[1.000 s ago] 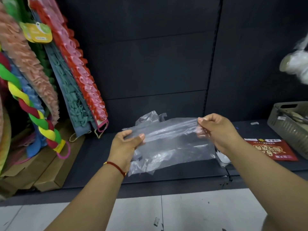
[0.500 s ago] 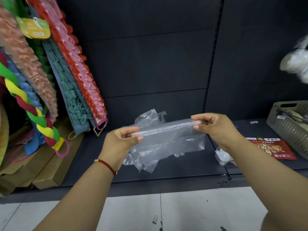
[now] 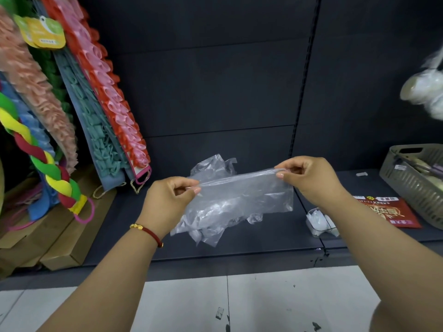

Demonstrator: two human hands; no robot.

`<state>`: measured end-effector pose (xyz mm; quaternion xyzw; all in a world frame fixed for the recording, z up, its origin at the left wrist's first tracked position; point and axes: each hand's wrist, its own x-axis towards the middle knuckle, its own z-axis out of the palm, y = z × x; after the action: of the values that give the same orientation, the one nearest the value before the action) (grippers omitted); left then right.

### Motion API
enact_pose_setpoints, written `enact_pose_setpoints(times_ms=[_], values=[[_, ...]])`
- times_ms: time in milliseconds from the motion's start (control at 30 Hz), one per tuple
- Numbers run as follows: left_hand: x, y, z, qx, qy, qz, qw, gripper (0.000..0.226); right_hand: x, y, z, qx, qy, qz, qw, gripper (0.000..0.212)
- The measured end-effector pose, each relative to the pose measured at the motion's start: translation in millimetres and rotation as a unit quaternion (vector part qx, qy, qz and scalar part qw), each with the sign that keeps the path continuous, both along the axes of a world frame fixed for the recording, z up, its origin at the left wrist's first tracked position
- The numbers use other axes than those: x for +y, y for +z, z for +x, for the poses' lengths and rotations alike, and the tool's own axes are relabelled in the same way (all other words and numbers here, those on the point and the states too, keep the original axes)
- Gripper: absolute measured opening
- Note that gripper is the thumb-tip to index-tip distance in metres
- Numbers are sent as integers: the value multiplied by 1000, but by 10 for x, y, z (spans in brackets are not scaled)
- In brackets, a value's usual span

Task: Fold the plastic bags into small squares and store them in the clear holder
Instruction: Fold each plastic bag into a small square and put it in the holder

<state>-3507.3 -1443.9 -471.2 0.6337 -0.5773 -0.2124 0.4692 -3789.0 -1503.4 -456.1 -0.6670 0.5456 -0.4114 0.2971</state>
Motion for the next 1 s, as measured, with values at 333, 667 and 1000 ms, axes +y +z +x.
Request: enact_pose_setpoints(times_ms=[333, 667, 1000], values=[[41, -2, -214, 76, 15, -59, 995, 23, 75, -36, 189, -54, -22, 31, 998, 16], [17, -30, -257, 18, 14, -111, 994, 5, 94, -48, 253, -66, -79, -64, 993, 12], [18, 43, -59, 199, -117, 66, 971, 98, 20, -20, 145, -112, -117, -56, 985, 15]])
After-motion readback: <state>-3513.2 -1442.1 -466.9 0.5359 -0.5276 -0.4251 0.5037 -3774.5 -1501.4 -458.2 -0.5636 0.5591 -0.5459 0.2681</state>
